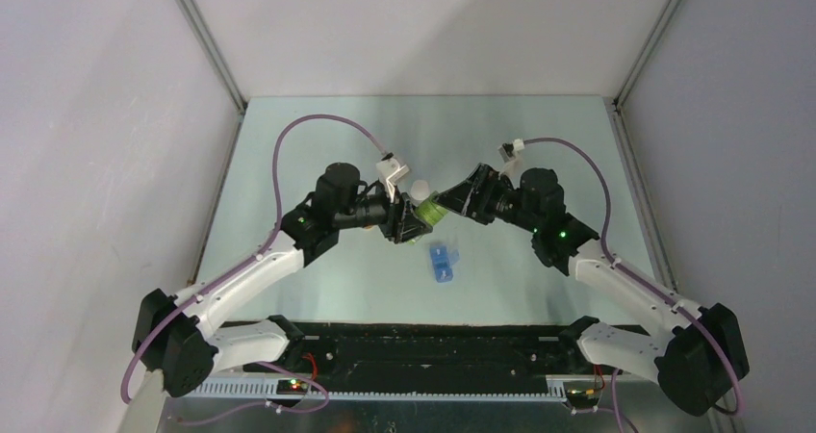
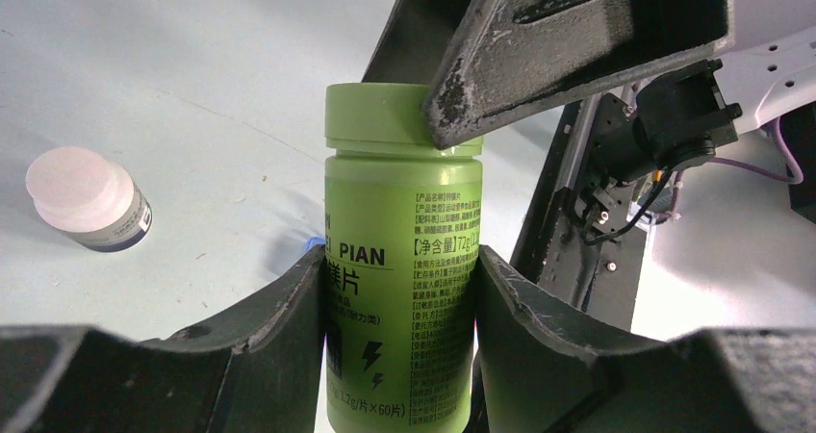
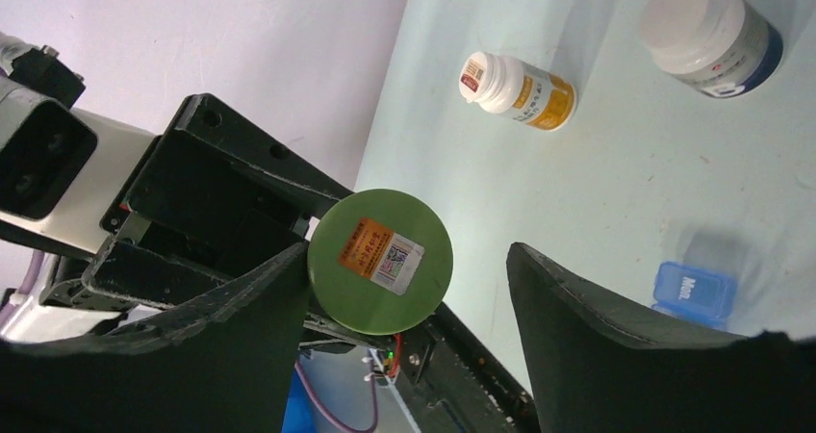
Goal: Sort the pills into containers
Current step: Unscrew the lid of the pill bottle.
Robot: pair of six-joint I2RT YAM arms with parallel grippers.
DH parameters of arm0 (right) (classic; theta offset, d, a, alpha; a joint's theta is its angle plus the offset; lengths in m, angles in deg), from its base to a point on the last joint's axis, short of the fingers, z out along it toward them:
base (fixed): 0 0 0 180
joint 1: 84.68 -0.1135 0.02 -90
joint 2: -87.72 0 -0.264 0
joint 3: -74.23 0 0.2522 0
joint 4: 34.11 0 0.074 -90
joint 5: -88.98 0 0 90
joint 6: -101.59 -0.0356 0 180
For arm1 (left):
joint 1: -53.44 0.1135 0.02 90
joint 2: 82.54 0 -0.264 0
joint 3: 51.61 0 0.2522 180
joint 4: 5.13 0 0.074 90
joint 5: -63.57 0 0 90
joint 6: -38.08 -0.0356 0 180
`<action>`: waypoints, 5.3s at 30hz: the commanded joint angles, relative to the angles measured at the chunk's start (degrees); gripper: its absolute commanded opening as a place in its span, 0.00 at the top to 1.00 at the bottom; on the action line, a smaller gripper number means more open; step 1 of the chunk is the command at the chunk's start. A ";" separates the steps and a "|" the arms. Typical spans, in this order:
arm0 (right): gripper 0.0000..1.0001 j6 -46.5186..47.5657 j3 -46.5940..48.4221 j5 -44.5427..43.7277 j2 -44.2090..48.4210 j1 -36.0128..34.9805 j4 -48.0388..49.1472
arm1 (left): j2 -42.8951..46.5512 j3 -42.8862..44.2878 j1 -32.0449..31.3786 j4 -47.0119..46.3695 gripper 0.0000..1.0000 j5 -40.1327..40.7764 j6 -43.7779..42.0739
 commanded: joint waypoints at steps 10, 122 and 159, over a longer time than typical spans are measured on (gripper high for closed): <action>0.59 -0.94 2.59 8.39 -3.58 0.63 6.35 | 0.89 2.25 0.32 -1.57 1.00 0.42 1.76; 0.71 15.29 3.22 22.57 4.89 3.11 3.76 | 5.24 -2.09 0.90 -12.43 1.00 -14.78 3.08; 0.16 -6.05 1.54 -16.07 3.44 -7.90 6.77 | 7.08 -4.96 0.87 -11.85 1.00 0.20 -0.11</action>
